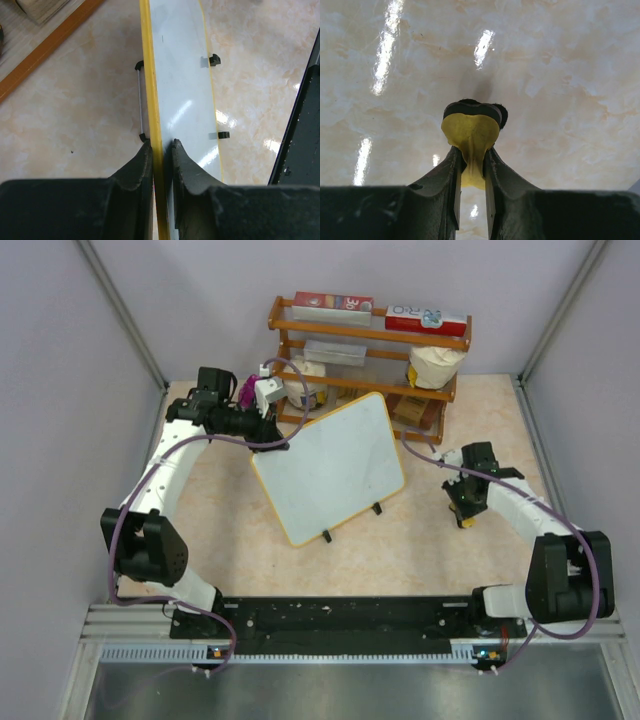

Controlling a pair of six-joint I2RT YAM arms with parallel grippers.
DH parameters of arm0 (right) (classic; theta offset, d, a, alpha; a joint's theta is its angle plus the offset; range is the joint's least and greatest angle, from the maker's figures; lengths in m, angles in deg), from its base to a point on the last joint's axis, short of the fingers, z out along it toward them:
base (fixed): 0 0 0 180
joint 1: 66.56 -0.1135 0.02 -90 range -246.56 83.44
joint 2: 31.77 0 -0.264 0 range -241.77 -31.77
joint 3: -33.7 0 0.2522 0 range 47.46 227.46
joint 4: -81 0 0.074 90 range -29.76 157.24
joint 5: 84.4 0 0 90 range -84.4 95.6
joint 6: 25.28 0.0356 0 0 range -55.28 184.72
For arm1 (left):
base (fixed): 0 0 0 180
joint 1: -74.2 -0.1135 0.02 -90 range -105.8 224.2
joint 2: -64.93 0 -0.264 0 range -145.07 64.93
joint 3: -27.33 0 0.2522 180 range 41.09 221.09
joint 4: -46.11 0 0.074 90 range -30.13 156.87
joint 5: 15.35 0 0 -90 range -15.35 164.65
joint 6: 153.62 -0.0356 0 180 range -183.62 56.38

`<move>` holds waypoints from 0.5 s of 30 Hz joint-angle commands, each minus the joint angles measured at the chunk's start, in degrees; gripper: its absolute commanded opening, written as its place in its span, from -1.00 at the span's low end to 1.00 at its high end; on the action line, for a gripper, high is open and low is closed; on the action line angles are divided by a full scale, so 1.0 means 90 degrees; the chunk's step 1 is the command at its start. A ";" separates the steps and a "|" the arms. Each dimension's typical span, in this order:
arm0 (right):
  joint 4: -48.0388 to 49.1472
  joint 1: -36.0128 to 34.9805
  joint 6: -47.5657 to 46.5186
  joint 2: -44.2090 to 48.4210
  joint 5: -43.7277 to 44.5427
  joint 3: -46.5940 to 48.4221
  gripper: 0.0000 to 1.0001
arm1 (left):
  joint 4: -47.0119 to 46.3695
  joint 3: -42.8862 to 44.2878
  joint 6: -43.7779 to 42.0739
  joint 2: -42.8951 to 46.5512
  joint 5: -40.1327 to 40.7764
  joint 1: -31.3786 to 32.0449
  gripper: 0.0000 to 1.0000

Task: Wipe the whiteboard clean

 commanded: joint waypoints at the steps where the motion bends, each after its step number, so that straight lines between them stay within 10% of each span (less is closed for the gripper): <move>1: 0.0096 0.0049 -0.0233 -0.0122 -0.0195 -0.0004 -0.57 | -0.0048 -0.0155 -0.0544 0.0123 0.0363 0.0083 -0.74; 15: 0.0400 0.0303 -0.0331 -0.0991 -0.0410 0.0377 -0.19 | -0.0048 -0.0194 -0.0545 0.0133 0.0422 0.0083 -0.74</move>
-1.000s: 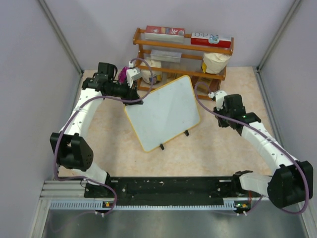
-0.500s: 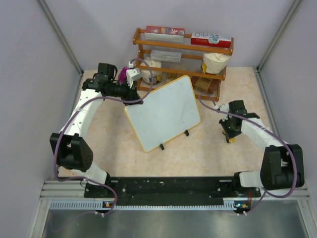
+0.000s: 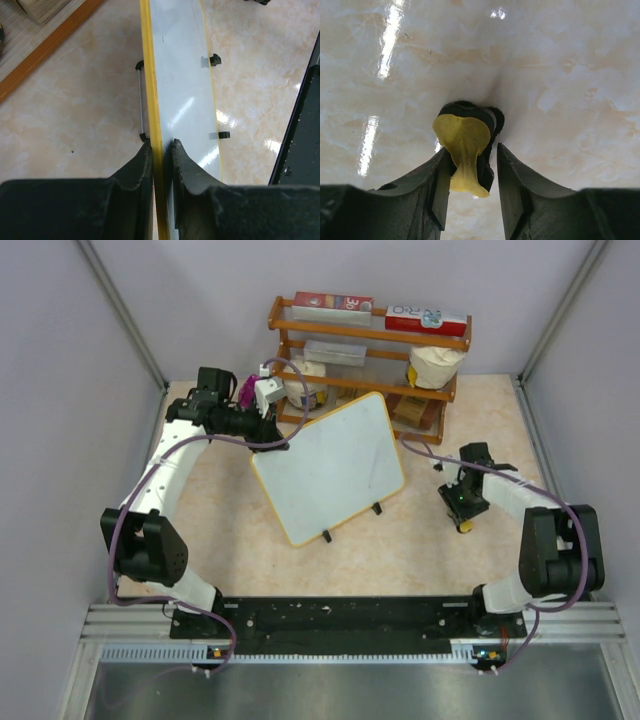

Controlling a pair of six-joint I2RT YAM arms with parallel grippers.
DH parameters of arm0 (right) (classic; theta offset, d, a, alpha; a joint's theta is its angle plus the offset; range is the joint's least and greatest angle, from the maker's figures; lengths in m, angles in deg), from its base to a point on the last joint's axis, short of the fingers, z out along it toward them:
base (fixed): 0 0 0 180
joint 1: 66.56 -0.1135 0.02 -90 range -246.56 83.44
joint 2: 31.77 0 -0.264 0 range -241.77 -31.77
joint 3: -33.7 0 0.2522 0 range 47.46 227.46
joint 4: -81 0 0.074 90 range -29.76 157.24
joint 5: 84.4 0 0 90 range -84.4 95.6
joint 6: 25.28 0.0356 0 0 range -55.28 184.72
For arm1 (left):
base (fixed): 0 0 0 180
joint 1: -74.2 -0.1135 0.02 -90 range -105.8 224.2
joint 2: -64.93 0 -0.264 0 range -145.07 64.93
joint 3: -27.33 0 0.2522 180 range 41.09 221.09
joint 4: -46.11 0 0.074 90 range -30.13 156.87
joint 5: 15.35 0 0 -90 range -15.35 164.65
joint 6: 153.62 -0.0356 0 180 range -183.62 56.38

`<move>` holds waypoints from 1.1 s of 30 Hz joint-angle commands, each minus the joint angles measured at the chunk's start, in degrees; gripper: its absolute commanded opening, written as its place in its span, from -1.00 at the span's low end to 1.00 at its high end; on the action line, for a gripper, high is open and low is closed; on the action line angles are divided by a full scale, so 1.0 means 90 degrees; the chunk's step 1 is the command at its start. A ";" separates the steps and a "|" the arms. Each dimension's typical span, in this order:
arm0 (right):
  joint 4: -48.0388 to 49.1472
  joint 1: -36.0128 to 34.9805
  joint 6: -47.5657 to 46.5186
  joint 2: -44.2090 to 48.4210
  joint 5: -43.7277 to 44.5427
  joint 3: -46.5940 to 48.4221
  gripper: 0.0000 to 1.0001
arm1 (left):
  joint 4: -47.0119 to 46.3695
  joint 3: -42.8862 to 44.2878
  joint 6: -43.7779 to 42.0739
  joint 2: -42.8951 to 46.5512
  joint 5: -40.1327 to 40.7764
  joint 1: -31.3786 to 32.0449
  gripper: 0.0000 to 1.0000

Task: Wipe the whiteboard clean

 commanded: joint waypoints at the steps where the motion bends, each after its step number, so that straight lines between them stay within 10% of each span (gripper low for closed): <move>1: 0.0247 0.0138 -0.0103 -0.0092 -0.0274 0.0345 -0.14 | -0.0046 -0.0191 -0.0552 0.0109 0.0402 0.0083 -0.74; 20: 0.0344 0.0226 -0.0152 0.0278 -0.0831 0.0199 0.16 | -0.0094 -0.0299 -0.0542 0.0207 0.0451 0.0083 -0.74; 33: -0.0222 0.0226 -0.0005 0.1186 -0.0841 0.0775 0.28 | -0.0163 -0.0094 -0.0464 0.0060 0.0471 0.0083 -0.29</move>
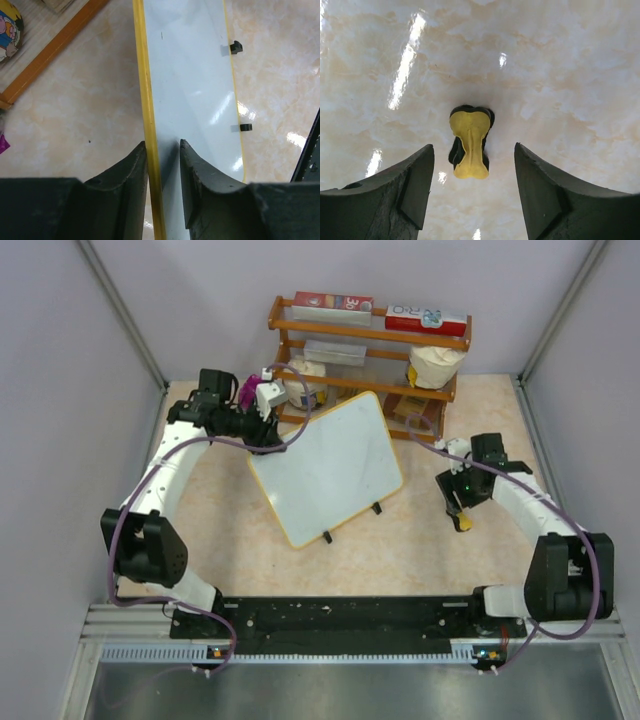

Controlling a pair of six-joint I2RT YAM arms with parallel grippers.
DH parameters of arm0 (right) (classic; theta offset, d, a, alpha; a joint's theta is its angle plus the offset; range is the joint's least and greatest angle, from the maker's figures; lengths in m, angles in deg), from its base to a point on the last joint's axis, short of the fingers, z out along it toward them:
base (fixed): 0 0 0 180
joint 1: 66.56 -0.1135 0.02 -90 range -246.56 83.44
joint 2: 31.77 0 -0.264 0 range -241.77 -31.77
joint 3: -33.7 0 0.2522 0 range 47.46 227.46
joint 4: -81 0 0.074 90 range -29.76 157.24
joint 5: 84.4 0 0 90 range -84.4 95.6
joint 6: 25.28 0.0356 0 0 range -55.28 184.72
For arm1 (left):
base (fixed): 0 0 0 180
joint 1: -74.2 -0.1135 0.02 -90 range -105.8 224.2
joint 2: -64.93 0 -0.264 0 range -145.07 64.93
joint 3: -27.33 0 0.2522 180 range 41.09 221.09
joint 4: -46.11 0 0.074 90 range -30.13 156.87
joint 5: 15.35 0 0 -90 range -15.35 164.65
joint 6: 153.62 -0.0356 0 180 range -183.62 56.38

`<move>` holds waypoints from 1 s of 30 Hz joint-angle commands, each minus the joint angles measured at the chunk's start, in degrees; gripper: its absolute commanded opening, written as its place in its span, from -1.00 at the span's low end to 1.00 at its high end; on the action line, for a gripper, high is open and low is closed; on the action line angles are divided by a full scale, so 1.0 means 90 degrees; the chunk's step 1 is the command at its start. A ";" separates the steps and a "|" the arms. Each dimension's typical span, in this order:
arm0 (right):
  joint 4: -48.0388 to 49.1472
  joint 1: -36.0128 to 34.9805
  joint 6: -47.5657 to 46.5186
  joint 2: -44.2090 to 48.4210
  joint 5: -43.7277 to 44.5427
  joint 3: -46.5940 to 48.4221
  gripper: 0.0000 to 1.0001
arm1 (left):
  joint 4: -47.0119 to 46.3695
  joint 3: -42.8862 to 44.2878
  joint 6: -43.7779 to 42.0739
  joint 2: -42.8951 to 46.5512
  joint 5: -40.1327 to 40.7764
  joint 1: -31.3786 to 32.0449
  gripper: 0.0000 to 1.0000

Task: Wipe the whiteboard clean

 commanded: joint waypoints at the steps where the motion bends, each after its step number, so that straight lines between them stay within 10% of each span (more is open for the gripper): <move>1: -0.0234 0.0093 0.0090 0.0436 -0.0132 0.0549 0.28 | -0.0044 0.0074 -0.0185 -0.0039 0.0029 0.0063 -0.25; 26: -0.0772 0.0083 0.0509 0.1267 -0.0727 0.1448 0.31 | -0.1673 -0.0013 0.1083 0.0799 0.0116 -0.0054 0.68; 30: -0.0596 0.0083 0.0802 0.1364 -0.0747 0.1594 0.66 | -0.2698 -0.0511 0.2077 0.1297 0.0194 -0.0395 0.90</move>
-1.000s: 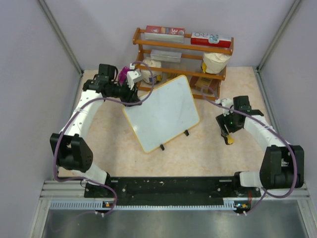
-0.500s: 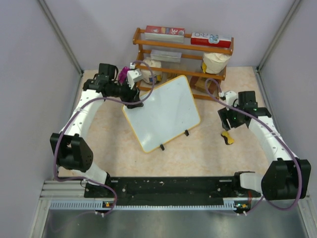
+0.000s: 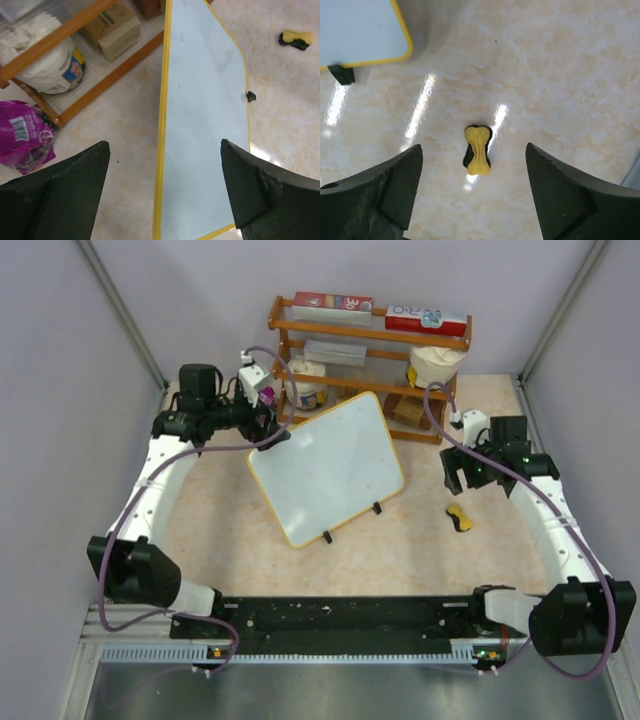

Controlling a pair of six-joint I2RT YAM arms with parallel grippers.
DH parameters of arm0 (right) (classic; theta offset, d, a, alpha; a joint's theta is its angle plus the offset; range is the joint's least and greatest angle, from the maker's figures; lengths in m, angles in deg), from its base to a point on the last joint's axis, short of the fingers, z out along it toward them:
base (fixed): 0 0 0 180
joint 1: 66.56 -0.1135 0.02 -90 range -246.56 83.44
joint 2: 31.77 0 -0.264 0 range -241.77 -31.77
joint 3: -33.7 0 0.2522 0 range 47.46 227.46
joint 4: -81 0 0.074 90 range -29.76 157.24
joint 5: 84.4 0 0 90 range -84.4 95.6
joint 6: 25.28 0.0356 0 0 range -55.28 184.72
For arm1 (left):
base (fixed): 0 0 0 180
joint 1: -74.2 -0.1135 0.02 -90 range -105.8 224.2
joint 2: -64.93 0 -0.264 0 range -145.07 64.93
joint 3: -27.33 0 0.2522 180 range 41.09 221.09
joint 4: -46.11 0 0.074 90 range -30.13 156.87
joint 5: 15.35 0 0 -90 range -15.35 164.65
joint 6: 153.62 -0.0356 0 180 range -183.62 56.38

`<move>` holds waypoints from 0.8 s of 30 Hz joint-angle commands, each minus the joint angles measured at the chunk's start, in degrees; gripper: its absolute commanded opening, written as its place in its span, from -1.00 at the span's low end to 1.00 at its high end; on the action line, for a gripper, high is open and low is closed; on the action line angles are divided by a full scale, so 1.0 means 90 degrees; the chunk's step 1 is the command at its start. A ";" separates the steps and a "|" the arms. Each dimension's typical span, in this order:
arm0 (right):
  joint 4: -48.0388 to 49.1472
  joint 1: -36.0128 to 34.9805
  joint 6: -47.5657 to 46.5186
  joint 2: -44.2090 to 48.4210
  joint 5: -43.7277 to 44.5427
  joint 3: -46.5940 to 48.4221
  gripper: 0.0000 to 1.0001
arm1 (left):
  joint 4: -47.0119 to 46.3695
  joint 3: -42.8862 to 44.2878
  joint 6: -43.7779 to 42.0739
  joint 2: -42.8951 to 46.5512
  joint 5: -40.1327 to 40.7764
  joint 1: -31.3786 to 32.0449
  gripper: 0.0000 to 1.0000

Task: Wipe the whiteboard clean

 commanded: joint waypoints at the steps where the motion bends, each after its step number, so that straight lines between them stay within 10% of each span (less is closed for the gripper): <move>1: 0.0266 0.0083 0.0423 0.0296 -0.0205 0.0431 0.72 | -0.1577 -0.0513 0.1245 0.0909 0.0083 -0.0374 0.93; 24: 0.1594 0.0083 0.1303 0.1633 0.0683 0.0822 0.97 | -0.3835 -0.3883 0.3102 0.3410 0.2866 -0.2171 0.98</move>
